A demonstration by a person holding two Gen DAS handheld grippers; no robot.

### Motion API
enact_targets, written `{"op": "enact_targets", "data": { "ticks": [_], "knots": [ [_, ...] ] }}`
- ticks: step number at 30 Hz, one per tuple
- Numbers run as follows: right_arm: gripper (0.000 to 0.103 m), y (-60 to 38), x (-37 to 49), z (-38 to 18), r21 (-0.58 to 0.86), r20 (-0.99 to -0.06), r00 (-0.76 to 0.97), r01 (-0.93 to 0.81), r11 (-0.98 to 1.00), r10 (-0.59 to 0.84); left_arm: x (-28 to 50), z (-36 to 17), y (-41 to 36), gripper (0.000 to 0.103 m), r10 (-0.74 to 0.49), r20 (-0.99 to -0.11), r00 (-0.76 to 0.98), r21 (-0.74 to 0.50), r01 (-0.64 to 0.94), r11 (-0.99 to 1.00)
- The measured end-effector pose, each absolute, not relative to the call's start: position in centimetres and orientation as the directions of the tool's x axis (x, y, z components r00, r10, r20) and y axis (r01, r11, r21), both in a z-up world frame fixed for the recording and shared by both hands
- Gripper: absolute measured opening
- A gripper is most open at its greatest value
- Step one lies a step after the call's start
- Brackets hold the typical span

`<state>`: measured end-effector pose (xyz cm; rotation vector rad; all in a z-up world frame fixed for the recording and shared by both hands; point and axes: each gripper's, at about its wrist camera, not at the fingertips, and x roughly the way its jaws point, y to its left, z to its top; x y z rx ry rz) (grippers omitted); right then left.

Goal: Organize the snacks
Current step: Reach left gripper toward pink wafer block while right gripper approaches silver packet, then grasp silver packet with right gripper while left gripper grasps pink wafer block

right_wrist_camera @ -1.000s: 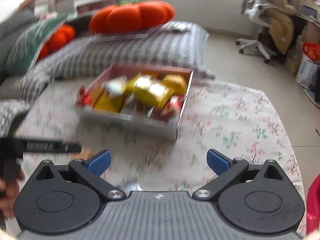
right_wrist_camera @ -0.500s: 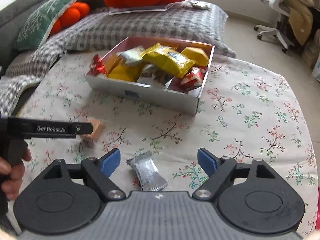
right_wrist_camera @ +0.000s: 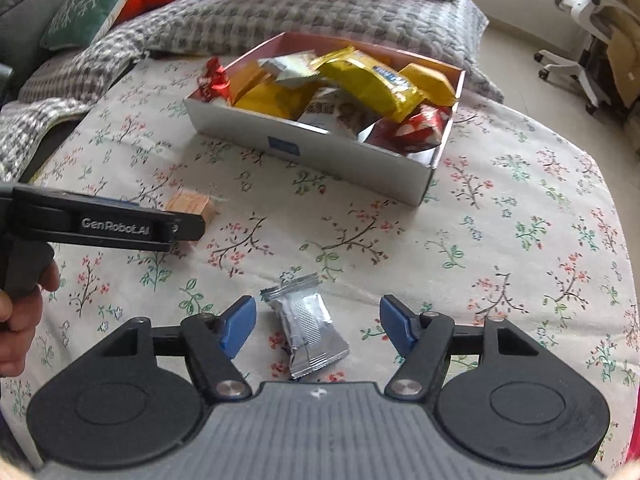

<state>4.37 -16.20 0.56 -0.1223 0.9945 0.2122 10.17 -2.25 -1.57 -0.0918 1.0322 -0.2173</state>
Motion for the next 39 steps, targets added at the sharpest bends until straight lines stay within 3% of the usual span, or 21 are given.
{"op": "enact_targets", "data": {
  "ticks": [5, 13, 22, 36, 39],
  "knots": [
    [0.060, -16.0, 4.7, -0.2, -0.017, -0.856, 0.504, -0.244, 0.970, 0.112, 10.3, -2.0, -2.4, 0.067, -0.219, -0.843, 0.492, -0.169, 0.144, 0.975],
    [0.056, -15.6, 4.9, -1.0, -0.026, -0.867, 0.487, -0.260, 0.965, 0.108, 10.2, -1.9, -2.3, 0.043, -0.218, -0.836, 0.503, -0.158, 0.158, 0.975],
    [0.050, -15.6, 5.1, -1.5, -0.012, -0.869, 0.481, -0.261, 0.965, 0.119, 10.2, -1.9, -2.3, 0.043, -0.223, -0.834, 0.505, -0.160, 0.166, 0.973],
    [0.025, -16.0, 5.2, -1.3, 0.015, -0.863, 0.485, -0.249, 0.968, 0.138, 10.2, -1.8, -2.3, 0.043, -0.225, -0.834, 0.504, -0.162, 0.165, 0.973],
    [0.024, -16.2, 5.2, -1.3, 0.028, -0.863, 0.485, -0.240, 0.970, 0.144, 10.2, -1.8, -2.3, 0.043, -0.225, -0.833, 0.505, -0.162, 0.166, 0.973]
  ]
}}
